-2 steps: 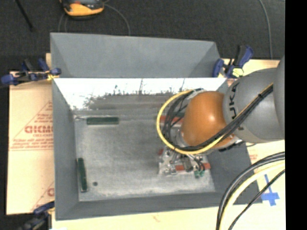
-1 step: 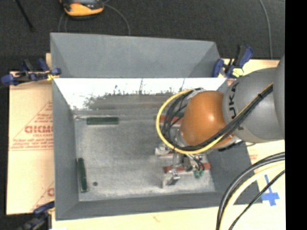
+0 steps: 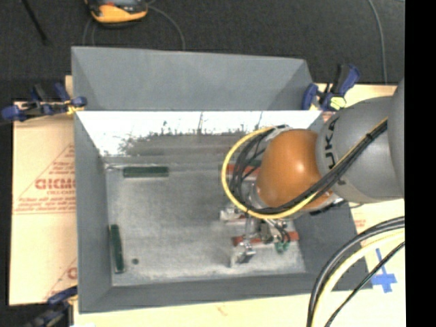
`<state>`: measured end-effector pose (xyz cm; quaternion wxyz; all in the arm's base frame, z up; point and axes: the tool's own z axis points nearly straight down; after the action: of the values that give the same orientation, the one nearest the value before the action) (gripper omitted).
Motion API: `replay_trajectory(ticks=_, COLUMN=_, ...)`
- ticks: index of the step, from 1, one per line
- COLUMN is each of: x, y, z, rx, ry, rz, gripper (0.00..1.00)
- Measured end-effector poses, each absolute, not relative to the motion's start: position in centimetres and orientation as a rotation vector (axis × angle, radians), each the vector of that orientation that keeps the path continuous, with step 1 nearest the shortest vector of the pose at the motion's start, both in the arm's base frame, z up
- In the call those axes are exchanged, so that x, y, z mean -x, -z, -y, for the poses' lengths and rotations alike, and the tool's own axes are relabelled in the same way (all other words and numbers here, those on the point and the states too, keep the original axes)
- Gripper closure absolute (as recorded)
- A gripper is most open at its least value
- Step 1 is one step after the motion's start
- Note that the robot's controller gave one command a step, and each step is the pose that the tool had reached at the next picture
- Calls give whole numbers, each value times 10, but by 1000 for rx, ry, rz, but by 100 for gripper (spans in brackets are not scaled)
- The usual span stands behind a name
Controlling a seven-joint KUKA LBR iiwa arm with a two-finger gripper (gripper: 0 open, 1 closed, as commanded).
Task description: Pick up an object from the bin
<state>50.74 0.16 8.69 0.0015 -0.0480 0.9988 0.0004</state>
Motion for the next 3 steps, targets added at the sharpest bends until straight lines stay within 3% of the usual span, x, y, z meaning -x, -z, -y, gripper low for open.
replay_trajectory(ticks=1, x=-516, y=-79, z=37, rx=237, ry=-3, rz=-3127, gripper=0)
replay_trajectory(ticks=2, x=-515, y=-80, z=63, rx=312, ry=0, rz=-3142, gripper=100)
replay_trajectory(ticks=3, x=-515, y=-80, z=63, rx=311, ry=-1, rz=-3142, gripper=100)
